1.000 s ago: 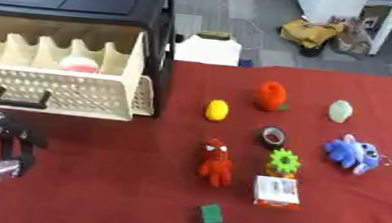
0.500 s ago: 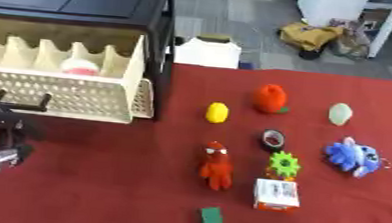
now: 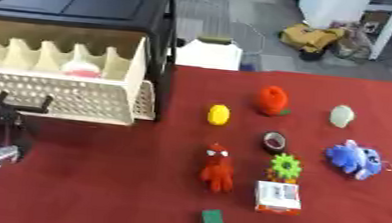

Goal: Pick up objects from table and place into drawer.

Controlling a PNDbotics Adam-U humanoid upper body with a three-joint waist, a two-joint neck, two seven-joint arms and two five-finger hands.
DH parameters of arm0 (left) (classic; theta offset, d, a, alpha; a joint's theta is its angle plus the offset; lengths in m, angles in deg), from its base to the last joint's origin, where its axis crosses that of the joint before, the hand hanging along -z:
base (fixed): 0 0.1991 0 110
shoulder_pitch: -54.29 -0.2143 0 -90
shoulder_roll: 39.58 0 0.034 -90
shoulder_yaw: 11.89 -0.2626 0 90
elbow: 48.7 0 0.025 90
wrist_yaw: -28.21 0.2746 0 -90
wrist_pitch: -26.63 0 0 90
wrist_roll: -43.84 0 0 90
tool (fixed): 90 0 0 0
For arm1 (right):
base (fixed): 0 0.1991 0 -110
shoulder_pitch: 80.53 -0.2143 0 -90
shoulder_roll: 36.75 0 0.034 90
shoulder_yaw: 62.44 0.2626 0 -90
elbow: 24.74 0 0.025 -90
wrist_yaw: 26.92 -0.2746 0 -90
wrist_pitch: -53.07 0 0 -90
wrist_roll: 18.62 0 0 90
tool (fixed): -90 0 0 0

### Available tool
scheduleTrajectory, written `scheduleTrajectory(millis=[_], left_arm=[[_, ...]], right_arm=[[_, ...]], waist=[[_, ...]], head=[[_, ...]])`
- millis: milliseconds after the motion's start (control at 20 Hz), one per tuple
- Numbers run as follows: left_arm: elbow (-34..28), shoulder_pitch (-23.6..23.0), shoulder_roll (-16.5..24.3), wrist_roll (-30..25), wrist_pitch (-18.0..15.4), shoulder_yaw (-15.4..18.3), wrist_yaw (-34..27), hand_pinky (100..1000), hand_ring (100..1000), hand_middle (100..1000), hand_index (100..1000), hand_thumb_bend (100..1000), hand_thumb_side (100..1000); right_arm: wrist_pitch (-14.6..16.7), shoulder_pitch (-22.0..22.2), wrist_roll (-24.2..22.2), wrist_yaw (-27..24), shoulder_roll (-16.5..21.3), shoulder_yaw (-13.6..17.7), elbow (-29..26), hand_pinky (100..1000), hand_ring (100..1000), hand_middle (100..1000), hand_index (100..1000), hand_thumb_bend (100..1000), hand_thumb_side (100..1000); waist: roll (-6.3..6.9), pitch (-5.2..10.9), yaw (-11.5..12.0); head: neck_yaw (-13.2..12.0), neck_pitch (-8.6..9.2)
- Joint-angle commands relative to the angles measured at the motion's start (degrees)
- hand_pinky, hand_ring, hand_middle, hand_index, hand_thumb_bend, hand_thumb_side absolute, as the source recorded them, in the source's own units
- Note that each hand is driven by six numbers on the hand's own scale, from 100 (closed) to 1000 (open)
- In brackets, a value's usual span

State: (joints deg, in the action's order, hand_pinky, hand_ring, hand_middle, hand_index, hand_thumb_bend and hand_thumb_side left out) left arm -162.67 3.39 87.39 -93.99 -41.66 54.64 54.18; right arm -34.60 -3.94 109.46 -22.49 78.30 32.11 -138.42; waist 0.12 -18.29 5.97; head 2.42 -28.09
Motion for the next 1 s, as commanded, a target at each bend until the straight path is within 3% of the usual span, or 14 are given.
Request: scheduleTrajectory(millis=[50, 600, 1000], left_arm=[[-0.6, 1.0, 1.7, -4.1, 5.0, 0.7, 0.9, 396, 635, 639, 891, 100, 1000], [1.3, 3.3, -0.2, -3.3, 6.9, 0.5, 1.6, 385, 621, 640, 906, 100, 1000], [4.5, 4.8, -1.6, -3.0, 6.1, -0.2, 2.6, 389, 625, 649, 915, 100, 1000]], right_arm=[[0.3, -0.4, 0.0, -0.3, 1.0, 0.8, -0.9, 689, 704, 680, 794, 100, 853], [0.4, -0.1, -0.2, -0.4, 0.6, 0.8, -0.9, 690, 703, 678, 792, 100, 848], [0.6, 0.0, -0.2, -0.4, 0.4, 0.9, -0.9, 690, 704, 678, 792, 100, 846]], waist=[[-0.11, 0.86, -0.1], [-0.08, 0.5, -0.2], [-0.09, 0.26, -0.5]], head=[[-0.3, 0.72], [-0.5, 1.23], [-0.7, 1.5]])
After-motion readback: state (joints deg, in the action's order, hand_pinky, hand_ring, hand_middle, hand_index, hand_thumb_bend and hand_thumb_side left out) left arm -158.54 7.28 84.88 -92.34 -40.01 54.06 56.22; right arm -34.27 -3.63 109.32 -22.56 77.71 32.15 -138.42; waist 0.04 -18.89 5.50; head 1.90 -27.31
